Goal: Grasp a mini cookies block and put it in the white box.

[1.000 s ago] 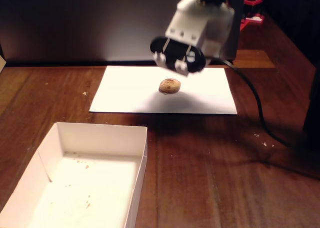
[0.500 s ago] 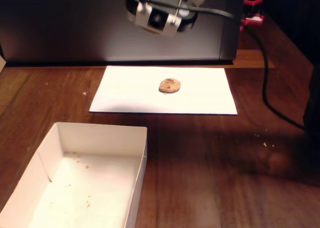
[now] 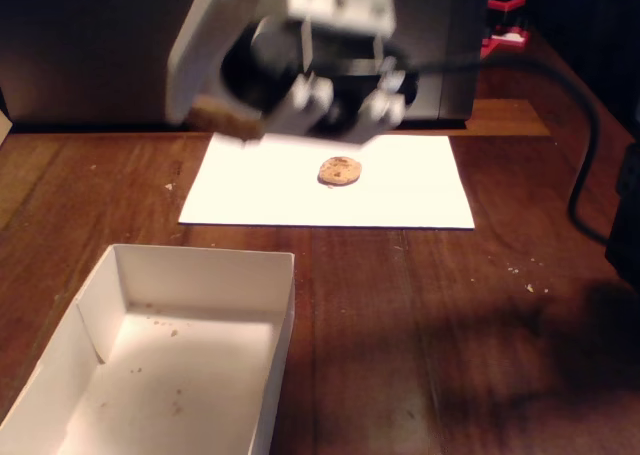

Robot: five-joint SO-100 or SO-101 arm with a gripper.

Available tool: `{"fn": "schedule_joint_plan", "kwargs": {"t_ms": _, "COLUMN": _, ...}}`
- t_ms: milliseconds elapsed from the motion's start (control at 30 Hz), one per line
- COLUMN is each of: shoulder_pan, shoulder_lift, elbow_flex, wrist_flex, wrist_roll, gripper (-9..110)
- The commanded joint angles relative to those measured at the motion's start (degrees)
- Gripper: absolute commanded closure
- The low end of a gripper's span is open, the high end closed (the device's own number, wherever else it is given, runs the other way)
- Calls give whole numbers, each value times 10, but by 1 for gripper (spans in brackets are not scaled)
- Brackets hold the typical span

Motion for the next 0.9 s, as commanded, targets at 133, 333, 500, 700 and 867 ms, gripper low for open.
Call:
{"fn": "schedule_joint_plan", "kwargs": {"t_ms": 133, "shoulder_pan": -20, "shoulder_lift": -54, "elbow_flex": -80, "wrist_flex": -57, "wrist_roll": 47, "gripper": 79}}
{"fn": "schedule_joint_plan", "kwargs": {"t_ms": 333, "shoulder_pan": -10, "shoulder_lift": -122, "elbow_flex": -83, "wrist_flex": -80, "wrist_roll": 86, "gripper": 79}}
{"fn": "schedule_joint_plan", "kwargs": {"t_ms": 500, "shoulder_pan": -18, "shoulder_lift": -139, "elbow_flex": -85, "wrist_flex": -91, "wrist_roll": 96, "gripper": 79}}
{"fn": "schedule_joint_plan", "kwargs": {"t_ms": 700, "shoulder_pan": -33, "shoulder_lift": -134, "elbow_flex": -87, "wrist_flex": -87, "wrist_roll": 86, "gripper": 66}}
{"fn": "schedule_joint_plan", "kwargs": {"t_ms": 867, "shoulder_pan": -38, "shoulder_lift": -134, "elbow_flex": -87, "wrist_flex": -77, "wrist_roll": 73, "gripper": 57}}
